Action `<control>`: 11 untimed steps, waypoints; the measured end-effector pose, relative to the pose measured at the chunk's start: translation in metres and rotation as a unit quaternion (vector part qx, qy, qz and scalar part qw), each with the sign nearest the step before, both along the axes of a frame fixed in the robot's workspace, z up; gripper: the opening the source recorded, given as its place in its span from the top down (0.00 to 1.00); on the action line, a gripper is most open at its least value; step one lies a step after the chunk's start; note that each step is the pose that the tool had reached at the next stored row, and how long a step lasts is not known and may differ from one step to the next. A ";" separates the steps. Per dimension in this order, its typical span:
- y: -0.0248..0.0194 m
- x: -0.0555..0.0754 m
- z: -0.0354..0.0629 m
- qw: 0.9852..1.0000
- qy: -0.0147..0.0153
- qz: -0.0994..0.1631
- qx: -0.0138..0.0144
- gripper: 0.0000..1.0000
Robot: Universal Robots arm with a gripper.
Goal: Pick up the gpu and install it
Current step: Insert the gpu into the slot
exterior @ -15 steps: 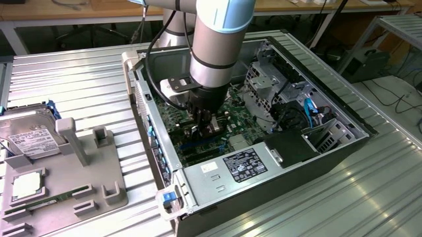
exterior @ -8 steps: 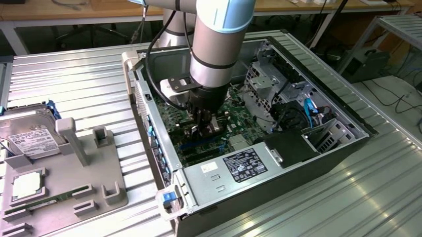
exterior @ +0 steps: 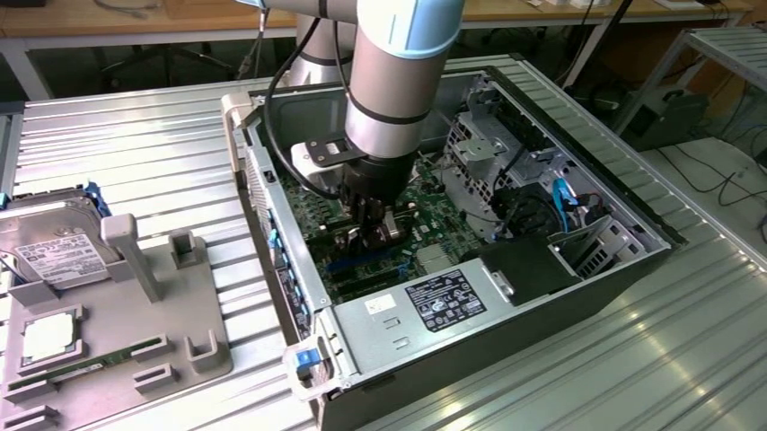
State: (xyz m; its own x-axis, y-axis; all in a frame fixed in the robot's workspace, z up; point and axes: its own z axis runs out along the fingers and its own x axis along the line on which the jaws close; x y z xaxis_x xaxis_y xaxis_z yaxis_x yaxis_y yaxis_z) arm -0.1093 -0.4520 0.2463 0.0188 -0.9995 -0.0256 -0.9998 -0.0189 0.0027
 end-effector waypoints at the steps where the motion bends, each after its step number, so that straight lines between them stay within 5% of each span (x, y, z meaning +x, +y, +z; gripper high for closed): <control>1: 0.0000 0.000 0.0000 1.000 0.000 0.000 0.000 0.72; 11: -0.0021 0.000 -0.0015 1.000 0.000 0.000 0.000 0.72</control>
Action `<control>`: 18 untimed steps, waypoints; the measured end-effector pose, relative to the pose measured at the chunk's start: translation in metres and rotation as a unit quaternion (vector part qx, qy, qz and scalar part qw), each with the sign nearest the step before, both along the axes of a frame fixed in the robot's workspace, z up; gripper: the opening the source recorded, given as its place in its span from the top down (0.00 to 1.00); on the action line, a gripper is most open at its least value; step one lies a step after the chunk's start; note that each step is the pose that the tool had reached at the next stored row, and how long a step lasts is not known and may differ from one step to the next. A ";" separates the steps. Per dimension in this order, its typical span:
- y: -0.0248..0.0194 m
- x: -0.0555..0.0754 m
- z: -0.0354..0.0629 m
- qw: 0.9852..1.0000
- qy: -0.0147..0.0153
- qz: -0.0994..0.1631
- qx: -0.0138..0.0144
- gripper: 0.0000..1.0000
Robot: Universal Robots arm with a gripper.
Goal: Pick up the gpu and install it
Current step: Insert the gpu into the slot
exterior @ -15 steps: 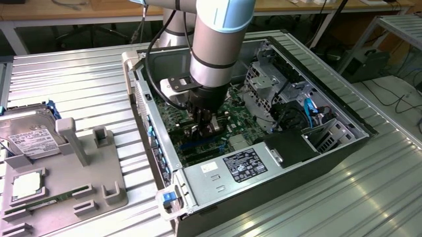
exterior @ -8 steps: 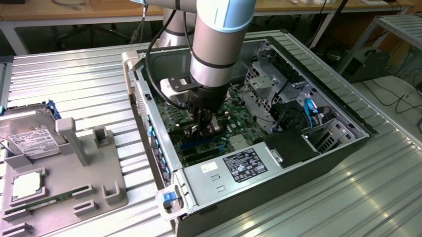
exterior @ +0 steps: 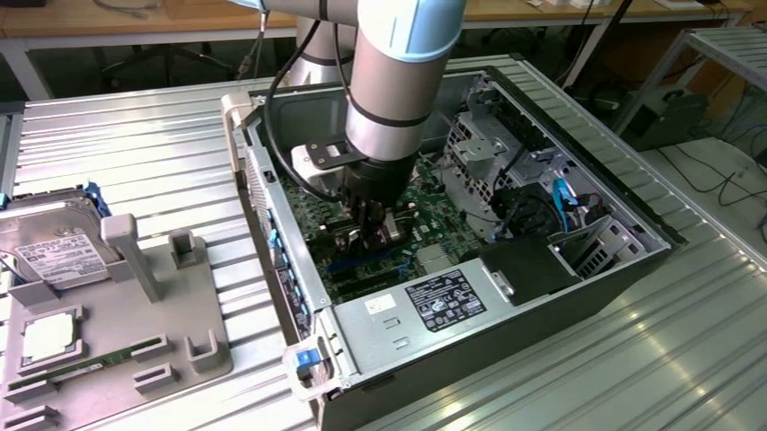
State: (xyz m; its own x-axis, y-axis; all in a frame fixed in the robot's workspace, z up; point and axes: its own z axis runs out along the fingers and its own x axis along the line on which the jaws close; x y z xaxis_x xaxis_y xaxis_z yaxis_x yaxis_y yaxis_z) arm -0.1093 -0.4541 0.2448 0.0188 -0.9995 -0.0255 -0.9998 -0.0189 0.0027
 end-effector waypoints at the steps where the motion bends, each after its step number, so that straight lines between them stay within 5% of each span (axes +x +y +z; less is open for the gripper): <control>1: 0.0000 0.000 -0.0003 1.000 0.000 0.000 0.000 0.72; 18: 0.0000 0.000 -0.0025 1.000 -0.001 0.000 0.000 0.72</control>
